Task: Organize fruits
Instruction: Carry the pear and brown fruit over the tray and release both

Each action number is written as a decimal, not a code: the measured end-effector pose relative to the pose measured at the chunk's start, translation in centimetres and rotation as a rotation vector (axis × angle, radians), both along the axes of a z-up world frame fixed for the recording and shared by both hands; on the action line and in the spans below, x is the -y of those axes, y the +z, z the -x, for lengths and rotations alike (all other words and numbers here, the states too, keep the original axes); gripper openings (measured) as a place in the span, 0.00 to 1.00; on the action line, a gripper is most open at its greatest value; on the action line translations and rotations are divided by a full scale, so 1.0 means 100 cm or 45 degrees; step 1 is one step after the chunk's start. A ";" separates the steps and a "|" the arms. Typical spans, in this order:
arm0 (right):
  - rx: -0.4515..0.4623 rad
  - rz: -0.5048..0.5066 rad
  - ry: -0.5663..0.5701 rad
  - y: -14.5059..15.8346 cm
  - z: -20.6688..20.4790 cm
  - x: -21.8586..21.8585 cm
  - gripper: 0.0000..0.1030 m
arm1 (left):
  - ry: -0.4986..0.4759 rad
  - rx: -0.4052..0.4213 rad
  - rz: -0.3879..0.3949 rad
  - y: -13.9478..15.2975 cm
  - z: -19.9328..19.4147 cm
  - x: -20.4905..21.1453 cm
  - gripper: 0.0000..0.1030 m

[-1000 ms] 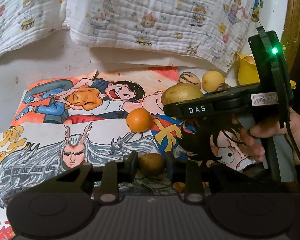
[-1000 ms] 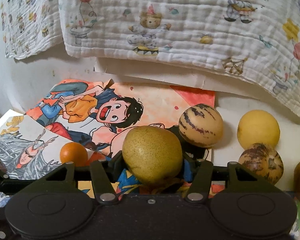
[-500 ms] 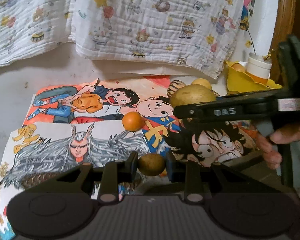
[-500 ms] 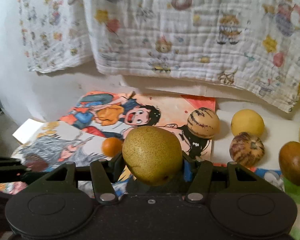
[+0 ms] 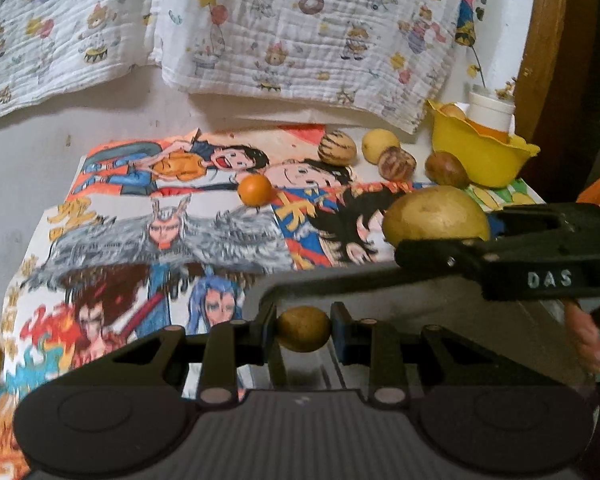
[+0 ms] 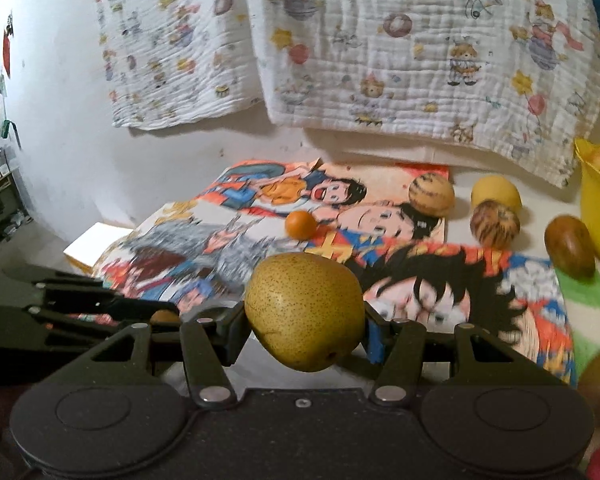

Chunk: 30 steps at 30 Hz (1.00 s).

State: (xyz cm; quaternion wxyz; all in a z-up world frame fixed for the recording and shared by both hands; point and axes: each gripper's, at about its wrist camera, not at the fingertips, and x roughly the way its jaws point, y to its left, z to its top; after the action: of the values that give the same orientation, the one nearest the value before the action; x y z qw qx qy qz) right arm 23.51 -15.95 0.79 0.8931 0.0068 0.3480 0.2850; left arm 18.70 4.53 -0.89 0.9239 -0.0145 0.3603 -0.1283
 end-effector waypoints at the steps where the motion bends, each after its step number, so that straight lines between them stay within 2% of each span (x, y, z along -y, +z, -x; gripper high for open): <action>1: 0.003 0.003 -0.001 -0.001 0.008 0.001 0.57 | -0.003 -0.003 0.001 -0.001 0.004 0.000 0.31; 6: -0.005 0.011 0.021 -0.010 0.040 0.003 0.57 | -0.027 -0.005 0.003 -0.003 0.021 0.004 0.31; 13: -0.021 0.018 0.022 -0.023 0.064 0.005 0.57 | -0.031 -0.012 -0.004 -0.007 0.035 0.008 0.31; 30: -0.008 0.018 0.000 -0.033 0.072 0.010 0.57 | -0.012 -0.043 -0.017 -0.017 0.039 0.012 0.31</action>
State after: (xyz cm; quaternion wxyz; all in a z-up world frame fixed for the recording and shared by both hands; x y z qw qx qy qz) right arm 16.33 -16.98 -2.56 0.8921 0.0015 0.3527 0.2825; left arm 14.76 3.29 -2.58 0.9170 -0.0089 0.3769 -0.1299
